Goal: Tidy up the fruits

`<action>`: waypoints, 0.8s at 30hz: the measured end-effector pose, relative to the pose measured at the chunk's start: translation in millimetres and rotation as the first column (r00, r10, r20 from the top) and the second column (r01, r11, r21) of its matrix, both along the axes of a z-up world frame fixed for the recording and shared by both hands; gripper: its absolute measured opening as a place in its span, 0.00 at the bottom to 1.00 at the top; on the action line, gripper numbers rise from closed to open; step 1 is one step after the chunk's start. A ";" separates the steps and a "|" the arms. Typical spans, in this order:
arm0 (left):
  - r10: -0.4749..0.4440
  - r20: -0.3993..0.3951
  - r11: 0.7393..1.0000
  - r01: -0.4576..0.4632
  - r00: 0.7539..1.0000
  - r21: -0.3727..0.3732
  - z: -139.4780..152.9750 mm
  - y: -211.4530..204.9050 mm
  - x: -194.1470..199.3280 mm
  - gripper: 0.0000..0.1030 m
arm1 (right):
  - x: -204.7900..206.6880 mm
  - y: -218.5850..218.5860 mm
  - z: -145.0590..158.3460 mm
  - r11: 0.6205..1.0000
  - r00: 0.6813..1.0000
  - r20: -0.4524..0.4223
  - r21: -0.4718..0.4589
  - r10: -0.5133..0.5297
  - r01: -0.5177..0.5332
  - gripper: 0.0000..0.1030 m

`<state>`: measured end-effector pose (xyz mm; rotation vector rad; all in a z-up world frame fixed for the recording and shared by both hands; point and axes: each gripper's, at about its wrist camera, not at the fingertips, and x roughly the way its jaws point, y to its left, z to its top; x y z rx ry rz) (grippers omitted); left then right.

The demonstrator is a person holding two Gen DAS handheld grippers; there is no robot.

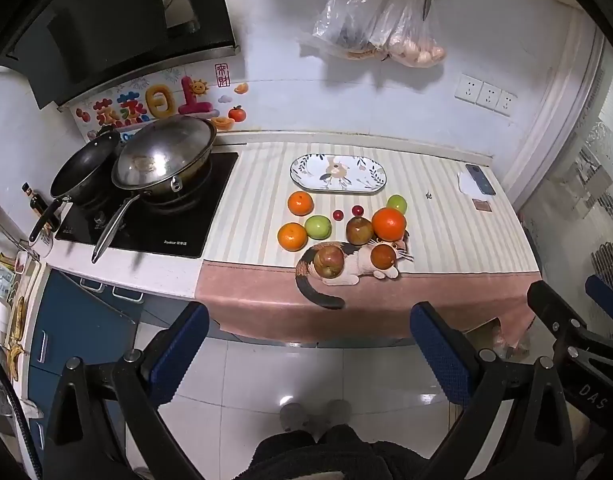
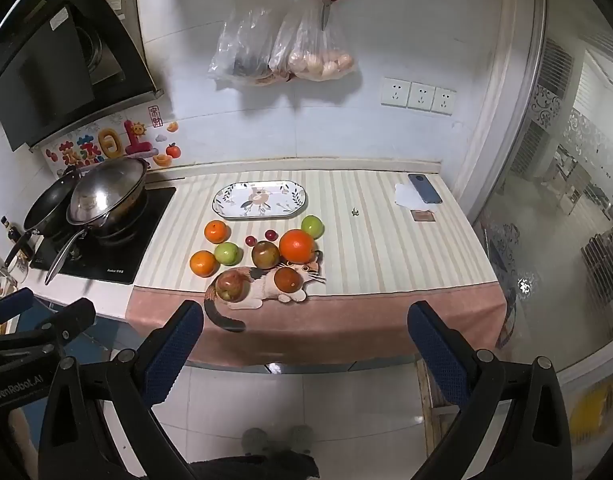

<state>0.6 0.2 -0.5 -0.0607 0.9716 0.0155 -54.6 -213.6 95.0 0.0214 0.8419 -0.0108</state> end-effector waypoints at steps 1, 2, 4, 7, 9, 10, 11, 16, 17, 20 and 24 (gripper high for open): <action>-0.002 0.000 1.000 0.002 1.000 -0.001 -0.3 0.2 0.3 1.00 | -0.1 -0.1 -0.2 1.000 1.000 0.001 0.000 0.000 0.000 1.00; -0.004 0.000 1.000 0.004 1.000 0.000 -0.7 0.4 0.9 1.00 | 0.3 0.3 -0.5 1.000 1.000 -0.005 -0.007 -0.001 0.001 1.00; -0.009 -0.004 1.000 0.009 1.000 0.000 1.8 1.8 5.6 1.00 | 0.7 0.8 -0.6 1.000 1.000 -0.010 -0.005 0.000 0.000 1.00; 0.001 0.005 1.000 -0.001 1.000 0.028 1.5 -2.6 2.4 1.00 | 0.5 1.7 0.7 1.000 1.000 -0.010 -0.006 0.000 0.000 1.00; 0.001 0.008 1.000 -0.002 1.000 0.030 2.8 -1.7 2.5 1.00 | 3.1 2.0 -1.6 1.000 1.000 -0.009 -0.006 0.000 0.000 1.00; 0.000 0.011 1.000 -0.001 1.000 0.030 3.1 -1.1 2.3 1.00 | 3.6 3.8 -2.2 1.000 1.000 -0.008 -0.006 0.001 -0.001 1.00; 0.001 0.011 0.999 -0.001 1.000 0.032 3.1 -1.6 3.8 1.00 | 3.6 4.6 -1.7 1.000 1.000 -0.007 -0.006 0.002 -0.002 1.00; 0.002 0.015 1.000 -0.002 1.000 0.030 5.9 -0.7 4.2 1.00 | 2.8 5.6 -1.7 1.000 1.000 -0.010 0.001 0.005 -0.005 1.00; 0.003 0.017 1.000 -0.003 1.000 0.028 6.1 0.0 3.6 1.00 | 2.8 5.6 -2.0 1.000 1.000 -0.011 0.002 0.004 -0.004 1.00; 0.008 0.021 1.000 -0.008 1.000 0.019 11.0 3.8 6.2 1.00 | 5.0 8.3 -0.4 1.000 1.000 -0.011 0.001 0.000 0.000 1.00; 0.010 0.027 1.000 -0.011 1.000 0.017 11.9 5.3 6.8 1.00 | 5.2 9.1 0.1 1.000 1.000 -0.009 0.003 -0.003 0.003 1.00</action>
